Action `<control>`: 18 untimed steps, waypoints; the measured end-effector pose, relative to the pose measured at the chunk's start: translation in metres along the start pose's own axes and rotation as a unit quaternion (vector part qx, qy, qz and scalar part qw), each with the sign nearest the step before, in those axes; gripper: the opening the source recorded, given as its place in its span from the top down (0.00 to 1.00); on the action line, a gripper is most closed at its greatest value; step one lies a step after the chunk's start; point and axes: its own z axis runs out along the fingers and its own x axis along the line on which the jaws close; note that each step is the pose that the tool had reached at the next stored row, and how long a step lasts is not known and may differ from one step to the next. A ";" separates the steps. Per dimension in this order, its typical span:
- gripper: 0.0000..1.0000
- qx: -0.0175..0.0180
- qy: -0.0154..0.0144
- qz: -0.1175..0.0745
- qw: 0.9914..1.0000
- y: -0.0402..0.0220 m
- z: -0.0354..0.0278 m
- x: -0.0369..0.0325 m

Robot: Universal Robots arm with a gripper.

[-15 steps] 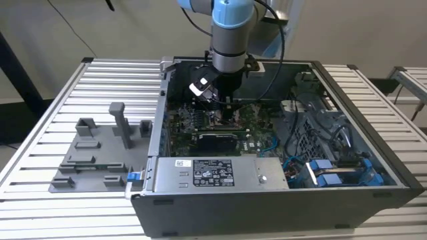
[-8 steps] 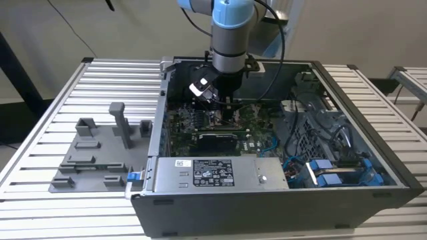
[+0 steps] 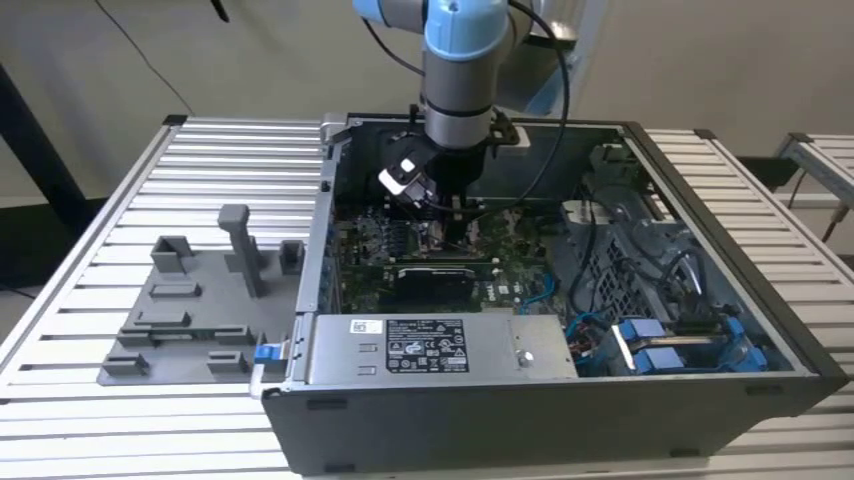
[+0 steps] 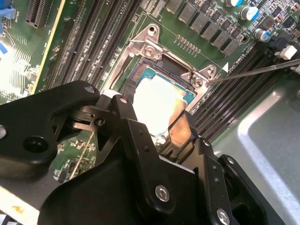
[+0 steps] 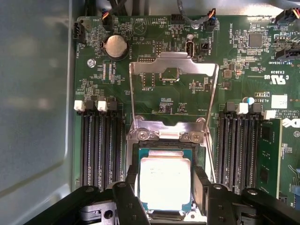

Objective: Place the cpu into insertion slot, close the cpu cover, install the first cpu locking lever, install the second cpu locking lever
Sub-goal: 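Place the cpu into insertion slot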

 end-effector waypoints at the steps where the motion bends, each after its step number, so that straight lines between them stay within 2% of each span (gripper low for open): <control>1: 0.45 0.000 0.000 0.000 1.000 0.0000 0.0006 0.0000; 6: 0.45 -0.001 0.000 0.000 1.000 -0.0002 0.0033 -0.0002; 18: 0.45 -0.001 0.000 0.000 1.000 -0.0003 0.0052 -0.0025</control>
